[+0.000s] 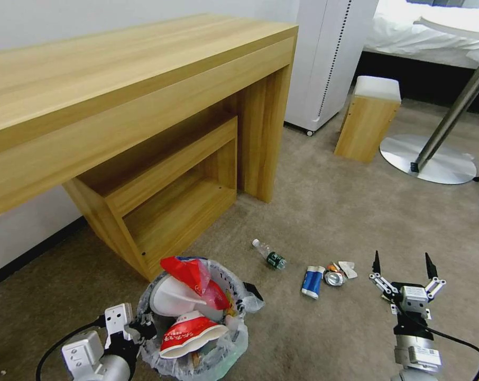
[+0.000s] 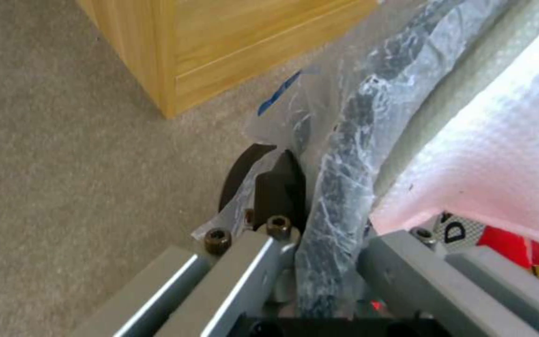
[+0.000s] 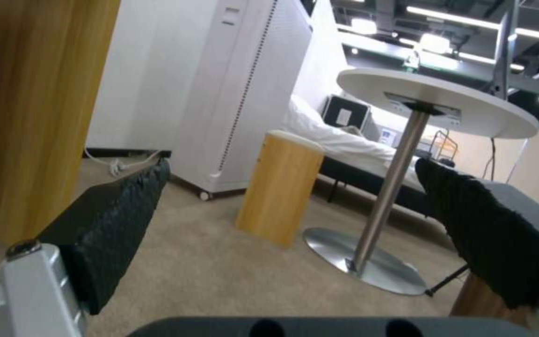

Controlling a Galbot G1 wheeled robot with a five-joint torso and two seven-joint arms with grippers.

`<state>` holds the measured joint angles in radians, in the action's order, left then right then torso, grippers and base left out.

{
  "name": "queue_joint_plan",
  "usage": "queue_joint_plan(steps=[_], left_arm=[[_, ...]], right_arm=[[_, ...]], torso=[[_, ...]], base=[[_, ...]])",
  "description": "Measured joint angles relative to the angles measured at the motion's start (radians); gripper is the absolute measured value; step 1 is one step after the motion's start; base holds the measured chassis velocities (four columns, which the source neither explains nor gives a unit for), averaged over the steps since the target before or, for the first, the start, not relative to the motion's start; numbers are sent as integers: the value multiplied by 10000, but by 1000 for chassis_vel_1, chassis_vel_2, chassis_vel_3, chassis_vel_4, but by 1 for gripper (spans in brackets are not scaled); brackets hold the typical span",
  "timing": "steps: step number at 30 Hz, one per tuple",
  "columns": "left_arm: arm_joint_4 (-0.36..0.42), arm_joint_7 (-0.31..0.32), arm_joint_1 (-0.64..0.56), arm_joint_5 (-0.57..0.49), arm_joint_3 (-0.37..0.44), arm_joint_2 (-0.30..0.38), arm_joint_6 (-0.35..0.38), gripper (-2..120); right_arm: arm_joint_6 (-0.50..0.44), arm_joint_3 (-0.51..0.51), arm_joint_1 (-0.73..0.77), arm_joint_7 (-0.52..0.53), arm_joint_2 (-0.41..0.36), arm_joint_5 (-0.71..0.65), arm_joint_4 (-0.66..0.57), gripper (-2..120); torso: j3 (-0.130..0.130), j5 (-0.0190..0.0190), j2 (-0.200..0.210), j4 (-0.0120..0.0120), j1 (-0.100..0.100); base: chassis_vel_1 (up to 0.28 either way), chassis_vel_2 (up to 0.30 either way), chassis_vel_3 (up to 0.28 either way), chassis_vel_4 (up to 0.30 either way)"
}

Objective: Pick up the trash bin and place the garbage on the floor into it.

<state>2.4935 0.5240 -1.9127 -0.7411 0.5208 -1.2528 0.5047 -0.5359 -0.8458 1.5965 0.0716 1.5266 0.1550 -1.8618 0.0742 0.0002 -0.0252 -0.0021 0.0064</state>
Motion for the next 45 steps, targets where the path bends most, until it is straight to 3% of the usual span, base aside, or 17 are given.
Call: queue_joint_plan(steps=[20,45], left_arm=[[-253,-357,-189,934,-321,-232,-87,0],[-305,-508,-301,1472,-607,-311,-123,0]], right_arm=[[-126,190,-184,765,48,779,196,100],[-195,196,-299,88,74,146,364,100]], torso=[[-1,-1,0,0,1],[-1,-1,0,0,0]], base=[[-49,55,44,-51],[-8,7,7,-8]])
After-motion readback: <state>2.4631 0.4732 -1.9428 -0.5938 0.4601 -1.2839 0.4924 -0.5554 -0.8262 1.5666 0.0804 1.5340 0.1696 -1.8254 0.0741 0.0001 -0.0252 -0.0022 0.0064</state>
